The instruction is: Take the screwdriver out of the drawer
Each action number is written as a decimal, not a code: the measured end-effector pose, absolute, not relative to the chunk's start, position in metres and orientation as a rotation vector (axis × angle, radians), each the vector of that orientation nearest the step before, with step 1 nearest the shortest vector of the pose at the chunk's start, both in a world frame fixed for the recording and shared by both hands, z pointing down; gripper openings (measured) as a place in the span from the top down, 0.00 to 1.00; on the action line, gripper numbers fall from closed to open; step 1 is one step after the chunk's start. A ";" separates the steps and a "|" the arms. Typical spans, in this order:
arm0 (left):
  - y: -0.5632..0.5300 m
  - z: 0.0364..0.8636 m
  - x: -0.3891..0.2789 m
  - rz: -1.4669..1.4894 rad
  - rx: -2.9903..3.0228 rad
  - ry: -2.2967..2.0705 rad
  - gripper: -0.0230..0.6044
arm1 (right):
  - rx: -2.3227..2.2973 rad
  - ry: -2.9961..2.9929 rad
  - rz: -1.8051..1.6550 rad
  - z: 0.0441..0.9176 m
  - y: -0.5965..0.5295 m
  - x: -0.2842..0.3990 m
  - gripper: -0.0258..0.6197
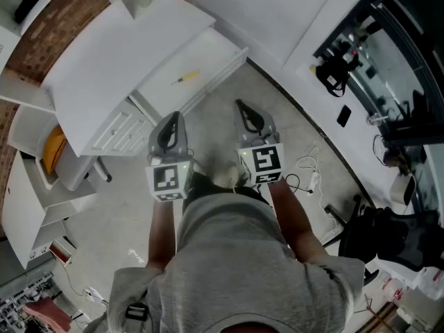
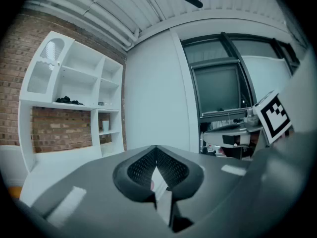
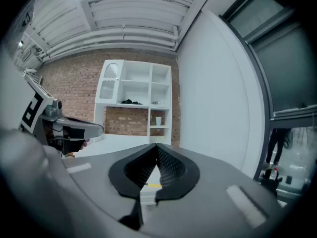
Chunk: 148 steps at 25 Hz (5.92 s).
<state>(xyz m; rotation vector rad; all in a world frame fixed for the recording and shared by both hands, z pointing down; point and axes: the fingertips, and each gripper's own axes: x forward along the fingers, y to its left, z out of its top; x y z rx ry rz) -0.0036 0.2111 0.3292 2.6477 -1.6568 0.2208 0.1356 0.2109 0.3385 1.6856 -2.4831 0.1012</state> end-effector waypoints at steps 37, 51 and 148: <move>-0.019 0.474 -0.094 0.413 2.282 -1.690 0.94 | 1.135 -2.406 0.253 0.496 -0.045 0.023 0.96; -0.065 0.564 -0.120 0.494 2.156 -1.646 0.94 | 0.790 -2.297 0.198 0.597 -0.089 -0.019 0.95; -0.119 0.409 -0.101 0.375 2.425 -1.697 0.94 | 1.055 -2.183 0.075 0.469 -0.145 0.051 0.84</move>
